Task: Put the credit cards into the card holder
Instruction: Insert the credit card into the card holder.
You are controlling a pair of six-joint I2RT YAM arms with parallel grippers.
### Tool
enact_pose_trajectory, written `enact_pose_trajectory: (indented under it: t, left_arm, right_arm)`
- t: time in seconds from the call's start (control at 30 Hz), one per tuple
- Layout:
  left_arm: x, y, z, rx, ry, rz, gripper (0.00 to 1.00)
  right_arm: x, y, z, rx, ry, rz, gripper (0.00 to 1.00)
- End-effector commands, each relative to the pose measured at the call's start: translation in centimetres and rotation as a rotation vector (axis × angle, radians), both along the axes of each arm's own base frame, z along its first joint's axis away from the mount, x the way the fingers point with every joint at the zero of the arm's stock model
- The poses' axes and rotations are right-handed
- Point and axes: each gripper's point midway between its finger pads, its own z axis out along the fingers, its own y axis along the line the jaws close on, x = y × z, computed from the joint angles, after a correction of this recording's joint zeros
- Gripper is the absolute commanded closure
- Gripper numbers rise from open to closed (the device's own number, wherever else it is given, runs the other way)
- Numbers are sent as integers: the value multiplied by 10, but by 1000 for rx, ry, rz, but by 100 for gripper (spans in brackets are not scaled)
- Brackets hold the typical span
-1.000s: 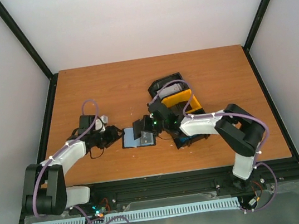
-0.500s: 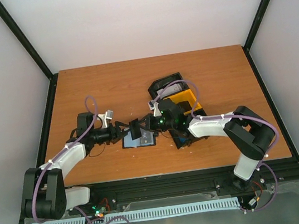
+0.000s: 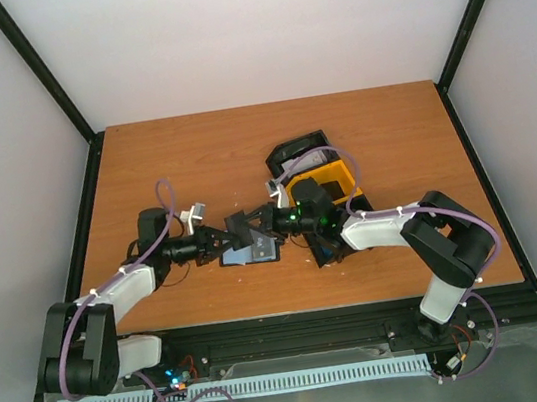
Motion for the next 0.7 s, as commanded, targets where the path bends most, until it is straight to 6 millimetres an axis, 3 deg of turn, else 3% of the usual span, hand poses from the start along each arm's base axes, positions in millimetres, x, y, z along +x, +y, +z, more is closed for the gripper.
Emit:
enact_pose_trajectory:
  t: [0.0,0.13,0.2,0.3,0.4,0.67]
  left_arm:
    - [5,-1,12,-19,-70,2,96]
    - [7,3,7,23,-94,21,99]
    - [9,6,1,78,-98,39,99]
    - [10,18,-21,218,-64,74,99]
    - [10,28,-40,328,-28,81,99]
    - [18,27,-52,356,24,43,99]
  right_arm:
    - [-4,-2,3,23,-13,16,90]
    - [-2,-10,-9,-40,-5,-25,76]
    - [3,-19,-18,-109,-1,-71,63]
    - [9,-35,-40,-280,15,-124,58]
    - [15,-41,-54,-432,19,-128,59]
    - [10,-55,-94,-796,67,-126,74]
